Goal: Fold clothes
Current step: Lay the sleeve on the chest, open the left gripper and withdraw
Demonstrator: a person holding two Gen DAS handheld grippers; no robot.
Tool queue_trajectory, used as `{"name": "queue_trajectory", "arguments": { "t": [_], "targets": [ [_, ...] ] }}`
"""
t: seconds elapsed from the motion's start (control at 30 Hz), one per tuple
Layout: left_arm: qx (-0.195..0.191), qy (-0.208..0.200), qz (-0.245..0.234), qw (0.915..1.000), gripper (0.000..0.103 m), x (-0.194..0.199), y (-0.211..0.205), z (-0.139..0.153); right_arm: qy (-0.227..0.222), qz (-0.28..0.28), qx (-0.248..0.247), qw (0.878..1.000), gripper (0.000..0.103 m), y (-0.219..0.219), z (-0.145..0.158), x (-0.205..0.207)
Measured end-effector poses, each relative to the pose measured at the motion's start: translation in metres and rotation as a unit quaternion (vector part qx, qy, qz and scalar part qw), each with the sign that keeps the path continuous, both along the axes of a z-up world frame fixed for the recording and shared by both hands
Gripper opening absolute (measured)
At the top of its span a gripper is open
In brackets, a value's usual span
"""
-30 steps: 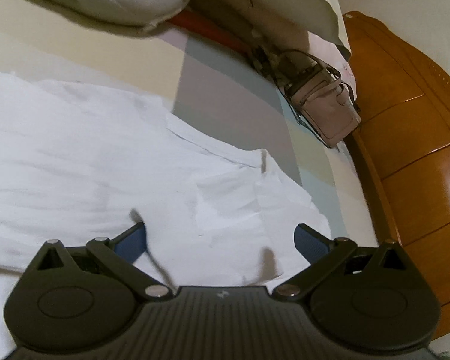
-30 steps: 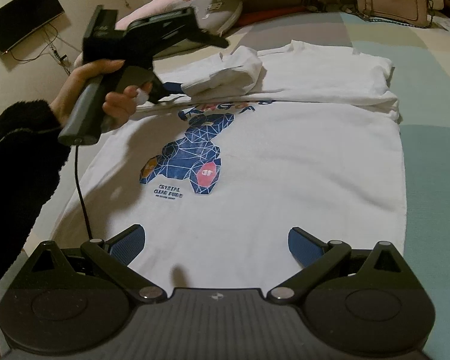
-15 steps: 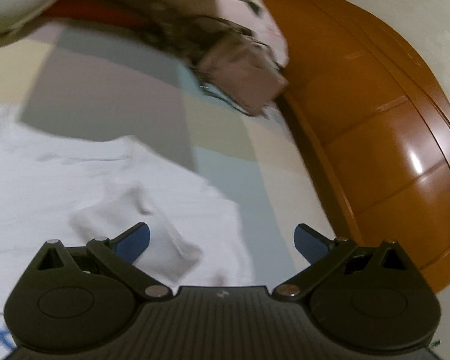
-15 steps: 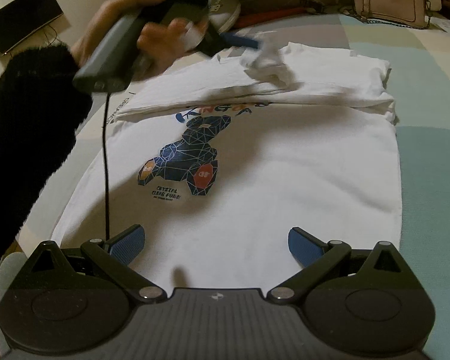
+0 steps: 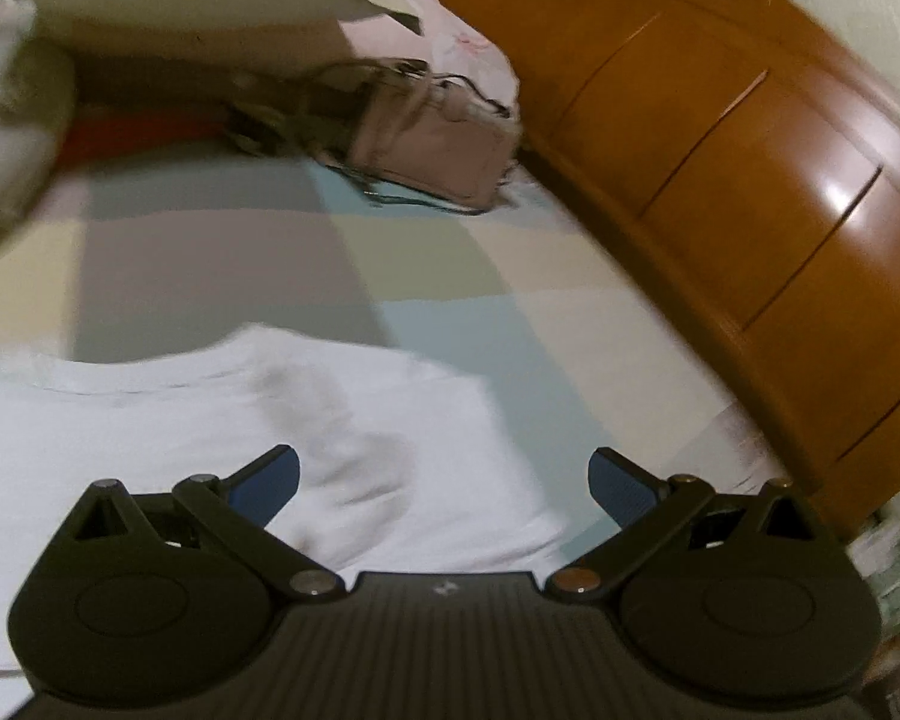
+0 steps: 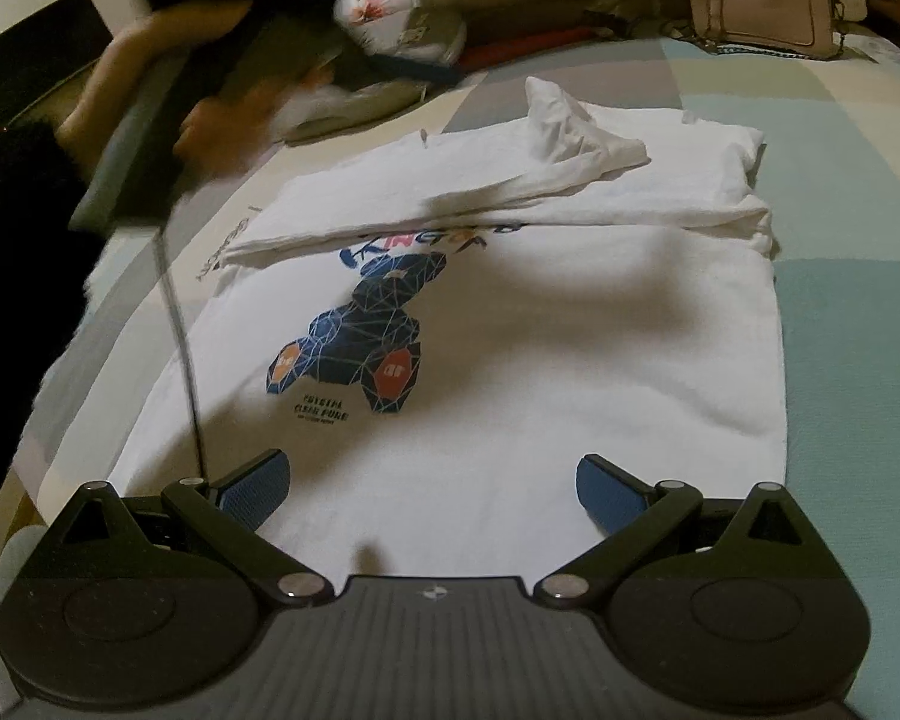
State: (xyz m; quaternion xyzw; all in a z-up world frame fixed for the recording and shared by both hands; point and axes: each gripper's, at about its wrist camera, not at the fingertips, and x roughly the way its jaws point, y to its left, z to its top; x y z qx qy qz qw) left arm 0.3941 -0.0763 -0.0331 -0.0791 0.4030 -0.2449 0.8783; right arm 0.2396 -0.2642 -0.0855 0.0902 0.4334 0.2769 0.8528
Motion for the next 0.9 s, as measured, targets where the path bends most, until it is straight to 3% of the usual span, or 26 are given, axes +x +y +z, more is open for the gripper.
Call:
{"name": "queue_trajectory", "arguments": {
  "t": [0.17, 0.3, 0.43, 0.63, 0.9],
  "targets": [
    [0.096, -0.036, 0.028, 0.9944, 0.102, -0.025, 0.044, -0.019, -0.001, -0.006, 0.0, 1.0, 0.103, 0.001, -0.003, 0.003],
    [0.133, -0.015, 0.072, 0.9884, 0.102, -0.022, 0.074, -0.059, -0.003, -0.005, -0.003, 1.0, 0.103, 0.004, -0.005, 0.004],
    [0.129, -0.031, 0.072, 0.9886, 0.102, -0.035, 0.094, -0.084, 0.0, -0.007, -0.01, 1.0, 0.103, 0.007, -0.01, 0.008],
    [0.131, -0.086, 0.081, 0.9843, 0.102, -0.042, 0.108, -0.062, -0.012, -0.007, -0.006, 1.0, 0.103, 0.008, -0.011, 0.008],
    [0.073, -0.045, 0.176, 0.9806, 0.102, -0.039, 0.157, -0.08, -0.021, -0.003, -0.027, 0.999, 0.103, 0.014, -0.015, 0.007]
  ]
}}
